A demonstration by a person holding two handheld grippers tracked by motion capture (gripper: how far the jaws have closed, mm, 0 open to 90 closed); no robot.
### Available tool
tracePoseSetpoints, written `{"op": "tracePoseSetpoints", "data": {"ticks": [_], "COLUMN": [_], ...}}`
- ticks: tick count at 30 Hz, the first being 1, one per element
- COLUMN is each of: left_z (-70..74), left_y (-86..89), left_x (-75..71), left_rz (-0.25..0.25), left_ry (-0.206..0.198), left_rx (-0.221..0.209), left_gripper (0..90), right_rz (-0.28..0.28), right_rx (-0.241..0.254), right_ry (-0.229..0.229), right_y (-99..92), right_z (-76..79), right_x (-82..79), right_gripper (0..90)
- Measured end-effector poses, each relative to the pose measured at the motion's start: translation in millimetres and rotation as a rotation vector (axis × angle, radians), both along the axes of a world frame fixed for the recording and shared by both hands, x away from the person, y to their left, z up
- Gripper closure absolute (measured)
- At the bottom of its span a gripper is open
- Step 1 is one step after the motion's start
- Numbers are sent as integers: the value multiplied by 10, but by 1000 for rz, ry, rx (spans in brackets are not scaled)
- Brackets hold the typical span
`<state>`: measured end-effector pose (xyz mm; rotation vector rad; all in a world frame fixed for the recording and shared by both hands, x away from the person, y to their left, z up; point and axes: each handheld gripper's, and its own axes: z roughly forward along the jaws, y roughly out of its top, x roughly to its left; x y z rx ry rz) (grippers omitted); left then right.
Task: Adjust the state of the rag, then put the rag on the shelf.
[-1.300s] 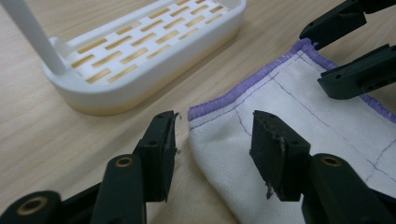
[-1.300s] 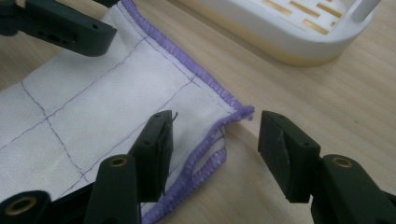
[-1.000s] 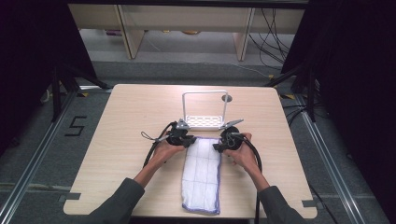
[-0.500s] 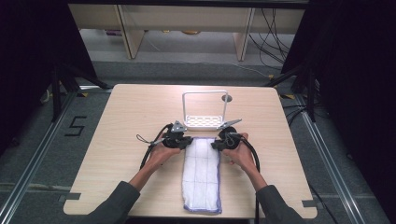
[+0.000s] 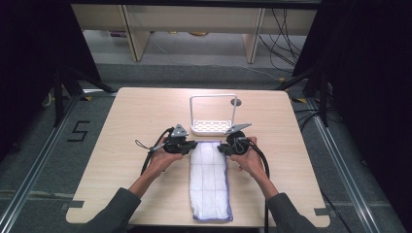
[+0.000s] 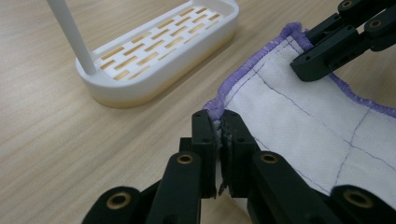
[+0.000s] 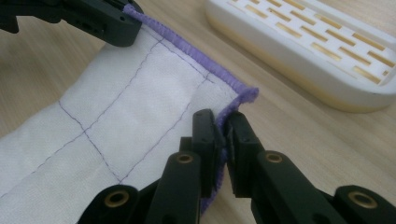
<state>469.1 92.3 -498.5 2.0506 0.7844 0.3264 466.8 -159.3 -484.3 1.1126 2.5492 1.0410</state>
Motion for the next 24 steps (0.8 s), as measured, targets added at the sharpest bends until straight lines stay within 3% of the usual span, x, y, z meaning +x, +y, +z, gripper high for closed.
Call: {"op": "tracePoseSetpoints", "data": {"ticks": [4, 5, 6, 9, 14, 19, 20, 24], "left_z": [45, 59, 74, 113, 171, 180, 181, 211], "left_y": [8, 22, 27, 32, 45, 55, 53, 36], "left_x": [-26, -24, -32, -52, -81, -74, -71, -82], "left_rz": [11, 0, 4, 9, 15, -4, -6, 2], "left_ry": [-5, -9, -13, -17, -32, -36, -34, -33], "left_rx": [-24, -16, -18, -43, -46, -23, -23, -40], "left_gripper": [847, 847, 847, 846, 845, 845, 845, 845], "right_rz": [5, 3, 8, 12, 17, 18, 14, 20], "right_rx": [14, 27, 2, 36, 21, 26, 37, 46], "right_ry": [-36, -19, -32, -51, -52, -52, -70, -62], "right_y": [-24, -22, -35, -24, -36, -35, -29, -41], "right_z": [30, 52, 71, 95, 142, 152, 136, 186], "right_x": [-11, -26, -24, -37, -54, -64, -64, -97], "right_gripper": [836, 836, 836, 836, 835, 835, 835, 835]}}
